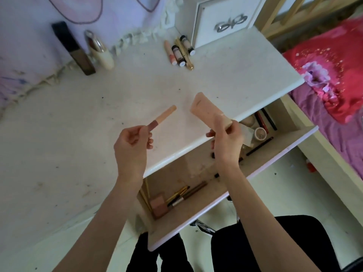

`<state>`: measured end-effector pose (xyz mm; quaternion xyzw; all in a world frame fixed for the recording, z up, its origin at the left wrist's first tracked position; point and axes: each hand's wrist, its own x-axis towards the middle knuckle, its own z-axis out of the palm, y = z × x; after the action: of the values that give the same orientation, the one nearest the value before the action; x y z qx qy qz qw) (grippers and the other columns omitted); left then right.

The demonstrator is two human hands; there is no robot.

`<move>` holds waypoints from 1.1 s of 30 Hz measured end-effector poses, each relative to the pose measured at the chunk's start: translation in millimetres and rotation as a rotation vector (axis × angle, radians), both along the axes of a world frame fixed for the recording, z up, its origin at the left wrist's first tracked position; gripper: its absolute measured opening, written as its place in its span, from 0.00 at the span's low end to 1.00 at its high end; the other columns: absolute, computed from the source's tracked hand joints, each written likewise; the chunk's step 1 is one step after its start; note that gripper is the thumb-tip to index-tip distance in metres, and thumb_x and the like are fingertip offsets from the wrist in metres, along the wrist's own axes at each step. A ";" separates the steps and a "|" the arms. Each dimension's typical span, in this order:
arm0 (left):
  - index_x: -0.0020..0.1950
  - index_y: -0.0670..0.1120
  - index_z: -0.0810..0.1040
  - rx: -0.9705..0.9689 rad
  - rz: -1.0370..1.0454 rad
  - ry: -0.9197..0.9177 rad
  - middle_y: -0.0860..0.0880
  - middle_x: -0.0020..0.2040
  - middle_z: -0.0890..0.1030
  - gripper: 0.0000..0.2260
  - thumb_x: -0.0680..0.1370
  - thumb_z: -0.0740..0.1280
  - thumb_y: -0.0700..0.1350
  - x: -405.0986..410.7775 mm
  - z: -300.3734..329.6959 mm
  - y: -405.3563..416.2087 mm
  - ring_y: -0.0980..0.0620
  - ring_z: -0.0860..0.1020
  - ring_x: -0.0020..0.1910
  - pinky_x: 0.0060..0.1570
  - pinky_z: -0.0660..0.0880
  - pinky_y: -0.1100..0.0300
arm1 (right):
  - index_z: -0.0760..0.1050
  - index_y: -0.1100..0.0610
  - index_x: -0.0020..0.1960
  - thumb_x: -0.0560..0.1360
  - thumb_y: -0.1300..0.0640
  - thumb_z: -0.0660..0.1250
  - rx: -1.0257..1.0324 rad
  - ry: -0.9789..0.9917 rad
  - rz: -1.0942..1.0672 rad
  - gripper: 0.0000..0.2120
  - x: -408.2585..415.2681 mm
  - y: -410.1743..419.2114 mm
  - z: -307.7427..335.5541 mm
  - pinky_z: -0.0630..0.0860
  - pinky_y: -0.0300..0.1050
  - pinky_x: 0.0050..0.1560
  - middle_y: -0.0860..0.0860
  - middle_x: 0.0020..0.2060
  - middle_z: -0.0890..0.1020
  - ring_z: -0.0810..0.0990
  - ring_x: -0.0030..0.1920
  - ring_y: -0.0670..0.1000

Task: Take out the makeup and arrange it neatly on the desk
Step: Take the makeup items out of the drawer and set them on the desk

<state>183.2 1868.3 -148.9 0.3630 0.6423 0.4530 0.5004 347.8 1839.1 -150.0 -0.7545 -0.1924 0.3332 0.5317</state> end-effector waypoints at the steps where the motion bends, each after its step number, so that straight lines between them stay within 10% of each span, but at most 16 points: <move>1: 0.45 0.47 0.76 -0.002 0.036 -0.011 0.50 0.36 0.81 0.03 0.77 0.65 0.40 -6.9 -1.2 4.2 0.57 0.78 0.32 0.35 0.76 0.66 | 0.71 0.52 0.43 0.76 0.51 0.62 -0.023 0.018 0.058 0.06 -7.4 13.2 -2.2 0.69 0.41 0.30 0.50 0.33 0.79 0.76 0.30 0.44; 16: 0.44 0.47 0.76 -0.042 0.202 0.038 0.49 0.39 0.82 0.03 0.76 0.66 0.40 -77.5 -16.7 58.4 0.57 0.80 0.35 0.36 0.76 0.67 | 0.77 0.60 0.54 0.76 0.54 0.63 -0.178 -0.073 0.609 0.12 -108.6 143.8 -20.6 0.74 0.45 0.44 0.55 0.41 0.80 0.78 0.39 0.51; 21: 0.44 0.49 0.76 -0.035 0.209 0.071 0.51 0.39 0.83 0.03 0.76 0.67 0.42 -75.1 -15.6 74.3 0.59 0.80 0.36 0.35 0.75 0.69 | 0.72 0.58 0.65 0.79 0.57 0.59 -0.130 -0.075 0.664 0.16 -109.5 155.8 -21.9 0.70 0.25 0.41 0.54 0.61 0.75 0.79 0.41 0.46; 27: 0.40 0.48 0.71 -0.059 0.074 0.130 0.50 0.40 0.83 0.07 0.74 0.69 0.46 -36.7 -13.7 107.4 0.58 0.77 0.31 0.35 0.73 0.62 | 0.76 0.63 0.59 0.78 0.60 0.61 -0.119 -0.849 0.607 0.13 -55.8 117.8 -38.3 0.62 0.45 0.64 0.59 0.62 0.74 0.72 0.63 0.59; 33: 0.36 0.50 0.65 0.035 -0.031 0.283 0.53 0.36 0.76 0.11 0.74 0.66 0.44 33.4 -17.5 160.0 0.59 0.74 0.34 0.32 0.67 0.74 | 0.47 0.47 0.76 0.77 0.38 0.39 -0.540 -1.132 0.758 0.30 6.8 94.5 -59.5 0.37 0.57 0.73 0.51 0.77 0.49 0.44 0.76 0.53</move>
<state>216.6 2028.4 -166.4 0.4418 0.6926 0.4007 0.4055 354.6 1933.5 -209.5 -0.7976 -0.5965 0.0891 -0.0054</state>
